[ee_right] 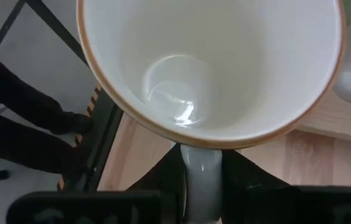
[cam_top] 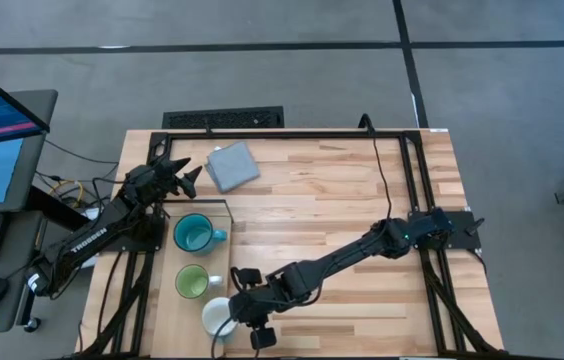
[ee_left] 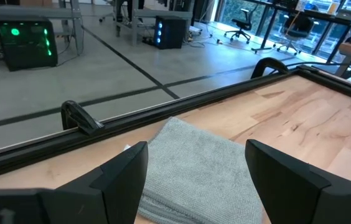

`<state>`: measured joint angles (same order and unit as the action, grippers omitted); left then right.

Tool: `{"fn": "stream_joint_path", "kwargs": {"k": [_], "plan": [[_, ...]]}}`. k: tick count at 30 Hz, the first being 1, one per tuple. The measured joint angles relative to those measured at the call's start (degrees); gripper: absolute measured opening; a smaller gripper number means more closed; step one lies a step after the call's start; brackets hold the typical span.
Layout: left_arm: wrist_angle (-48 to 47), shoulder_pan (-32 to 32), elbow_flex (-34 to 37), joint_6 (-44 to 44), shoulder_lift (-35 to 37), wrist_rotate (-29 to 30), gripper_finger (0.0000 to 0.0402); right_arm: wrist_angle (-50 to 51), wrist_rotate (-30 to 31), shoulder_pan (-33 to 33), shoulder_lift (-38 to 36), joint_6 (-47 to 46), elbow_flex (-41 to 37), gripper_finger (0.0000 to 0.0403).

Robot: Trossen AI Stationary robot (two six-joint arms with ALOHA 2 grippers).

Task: Stack small to large cups/mugs on shelf
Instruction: Put the blue mug on the shelf

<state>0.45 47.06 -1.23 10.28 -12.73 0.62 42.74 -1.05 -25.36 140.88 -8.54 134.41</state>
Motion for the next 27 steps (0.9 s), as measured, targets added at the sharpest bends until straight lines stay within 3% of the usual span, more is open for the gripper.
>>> {"fn": "stream_joint_path", "kwargs": {"k": [10,27], "plan": [[-0.02,0.00,-0.02,0.00,0.00,-0.22,0.0261,-1.01,-0.42,0.02,0.03,0.05,-0.02,0.0083],[-0.04,-0.02,-0.04,0.00,0.00,-0.17,0.0261,-3.54,-0.49,0.37,0.04,1.56,0.04,0.0131]]}}
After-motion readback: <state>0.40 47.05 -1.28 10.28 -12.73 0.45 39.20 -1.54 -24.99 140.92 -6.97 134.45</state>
